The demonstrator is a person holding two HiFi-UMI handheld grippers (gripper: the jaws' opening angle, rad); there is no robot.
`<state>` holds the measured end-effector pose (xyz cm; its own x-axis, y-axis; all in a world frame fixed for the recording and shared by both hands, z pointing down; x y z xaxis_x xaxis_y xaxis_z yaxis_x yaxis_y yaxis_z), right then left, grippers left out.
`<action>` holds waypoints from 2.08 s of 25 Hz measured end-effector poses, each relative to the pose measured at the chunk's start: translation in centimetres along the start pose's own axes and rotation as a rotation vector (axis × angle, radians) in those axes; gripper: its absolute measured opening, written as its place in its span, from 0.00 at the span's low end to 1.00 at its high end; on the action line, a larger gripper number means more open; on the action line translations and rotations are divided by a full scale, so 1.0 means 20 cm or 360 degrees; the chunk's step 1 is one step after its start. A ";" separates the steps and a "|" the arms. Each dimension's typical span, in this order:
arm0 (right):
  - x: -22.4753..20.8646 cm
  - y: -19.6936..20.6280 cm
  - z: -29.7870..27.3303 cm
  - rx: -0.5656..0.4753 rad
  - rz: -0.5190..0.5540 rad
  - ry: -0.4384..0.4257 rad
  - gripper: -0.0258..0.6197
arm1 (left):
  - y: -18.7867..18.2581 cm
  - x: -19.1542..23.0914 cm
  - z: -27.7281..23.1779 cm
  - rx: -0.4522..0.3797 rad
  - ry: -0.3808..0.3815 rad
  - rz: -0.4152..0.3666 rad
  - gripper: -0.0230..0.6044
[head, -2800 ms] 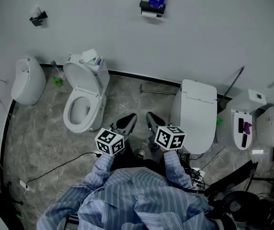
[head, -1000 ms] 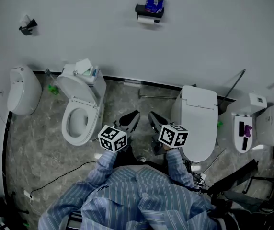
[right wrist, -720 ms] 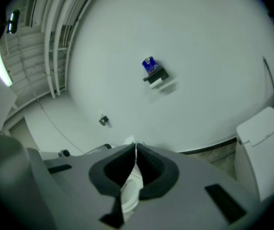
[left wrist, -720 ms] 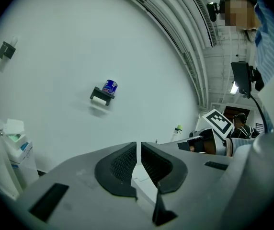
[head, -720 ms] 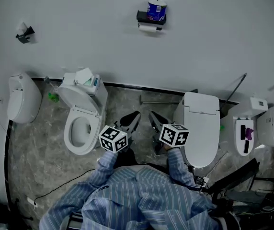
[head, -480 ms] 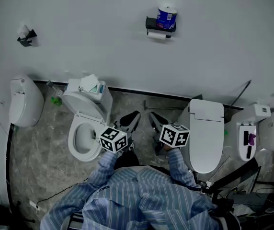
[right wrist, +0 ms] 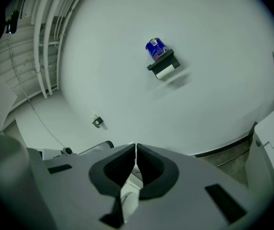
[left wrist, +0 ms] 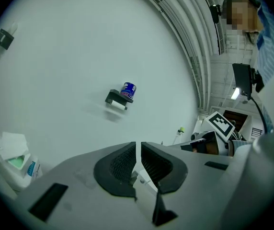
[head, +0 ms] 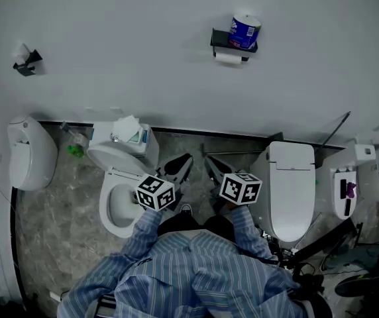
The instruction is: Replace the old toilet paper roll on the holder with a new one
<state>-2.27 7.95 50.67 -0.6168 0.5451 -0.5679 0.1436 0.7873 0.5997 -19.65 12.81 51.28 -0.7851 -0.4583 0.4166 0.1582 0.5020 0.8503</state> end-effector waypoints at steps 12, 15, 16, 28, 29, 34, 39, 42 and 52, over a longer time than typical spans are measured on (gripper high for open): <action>-0.11 -0.14 -0.06 -0.0012 -0.0053 0.0080 0.06 | -0.08 0.12 -0.16 0.0046 0.0066 0.0029 0.06; -0.17 -0.20 -0.09 0.0004 -0.0047 0.0063 0.06 | -0.10 0.14 -0.21 0.0044 0.0059 0.0047 0.07; -0.19 -0.22 -0.10 0.0010 -0.0043 0.0056 0.06 | -0.10 0.15 -0.23 0.0046 0.0053 0.0054 0.08; -0.56 -0.69 -0.08 0.0035 0.0051 -0.0014 0.06 | -0.37 0.24 -0.67 -0.0020 -0.0038 0.0156 0.15; -0.61 -0.74 -0.07 0.0029 0.0053 -0.0011 0.06 | -0.40 0.24 -0.73 -0.0028 -0.0037 0.0162 0.17; -0.82 -0.91 0.00 0.0022 0.0065 -0.0021 0.06 | -0.53 0.25 -0.97 -0.0066 -0.0055 0.0196 0.20; -1.01 -1.05 0.03 0.0046 0.0084 -0.0038 0.06 | -0.62 0.28 -1.17 -0.0116 -0.0101 0.0250 0.22; -1.10 -1.12 0.05 0.0041 0.0085 -0.0057 0.06 | -0.66 0.30 -1.26 -0.0153 -0.0110 0.0284 0.24; -1.21 -1.16 -0.02 0.0130 0.0085 -0.0142 0.06 | -0.78 0.40 -1.36 -0.0252 -0.0161 0.0388 0.31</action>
<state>9.01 -23.65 50.70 -0.5359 0.6075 -0.5863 0.2393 0.7752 0.5846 -12.08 -18.58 50.11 -0.7670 -0.2589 0.5871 0.4343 0.4641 0.7720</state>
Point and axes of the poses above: the fingertips, and each gripper's own axes: z backward along the fingers, x to its left, y out of its underside, the point moved 9 cm from there along z, backward along the fingers, and after that the axes turned 15 degrees about x, right-handed, at the moved point
